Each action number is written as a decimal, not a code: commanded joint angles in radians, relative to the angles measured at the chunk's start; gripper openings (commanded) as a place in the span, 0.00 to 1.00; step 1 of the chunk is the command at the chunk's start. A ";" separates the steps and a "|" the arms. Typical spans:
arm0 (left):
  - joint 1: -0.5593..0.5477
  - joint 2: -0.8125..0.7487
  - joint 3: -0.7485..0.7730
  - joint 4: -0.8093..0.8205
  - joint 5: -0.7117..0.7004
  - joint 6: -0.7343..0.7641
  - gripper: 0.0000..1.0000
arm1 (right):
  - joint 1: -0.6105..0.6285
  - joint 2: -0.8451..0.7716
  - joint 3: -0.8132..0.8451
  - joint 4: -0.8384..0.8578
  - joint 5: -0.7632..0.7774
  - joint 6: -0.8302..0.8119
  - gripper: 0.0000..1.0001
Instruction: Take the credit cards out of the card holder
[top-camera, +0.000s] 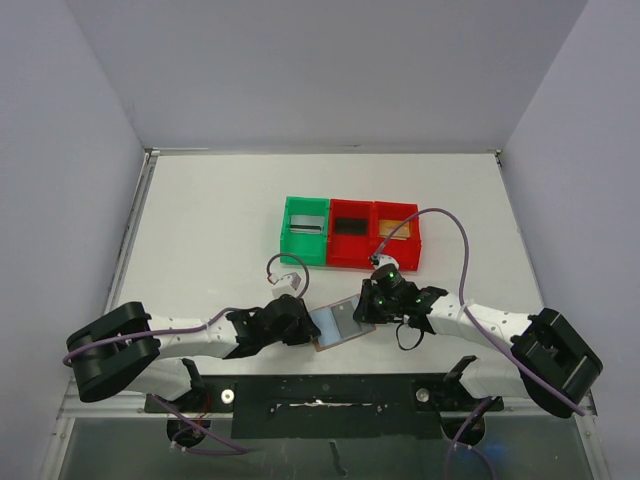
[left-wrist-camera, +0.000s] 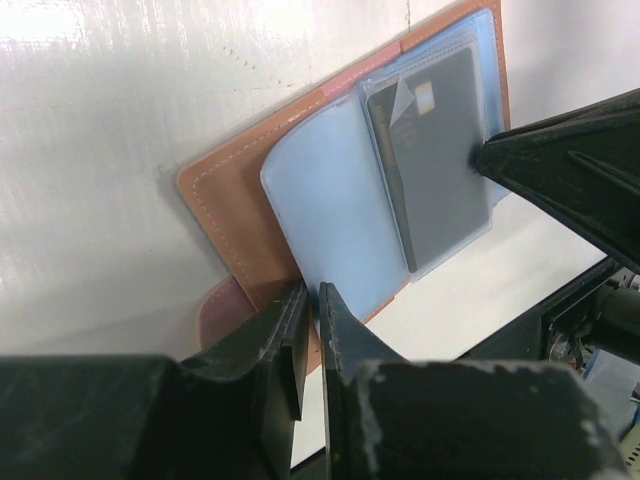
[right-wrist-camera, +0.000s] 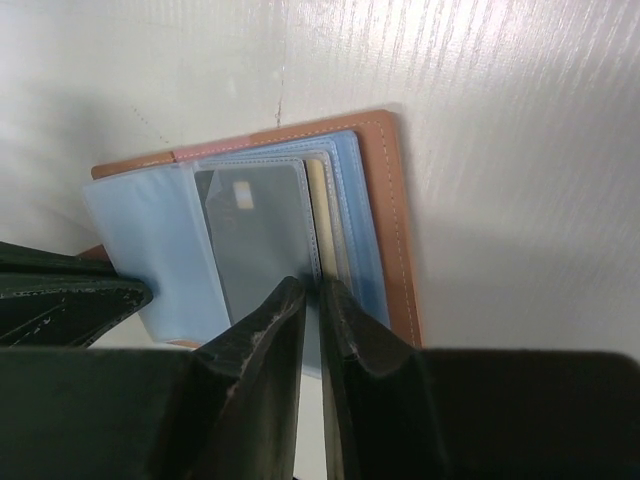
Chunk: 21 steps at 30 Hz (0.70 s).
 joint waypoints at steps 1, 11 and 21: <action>0.000 0.010 0.004 0.047 0.002 0.000 0.09 | 0.010 -0.026 0.032 0.041 -0.037 -0.008 0.14; 0.000 0.010 0.007 0.043 0.004 0.002 0.05 | 0.010 -0.056 0.049 0.023 -0.051 -0.015 0.13; 0.000 -0.017 0.009 0.035 -0.002 0.006 0.03 | 0.010 -0.104 0.044 0.073 -0.137 -0.026 0.15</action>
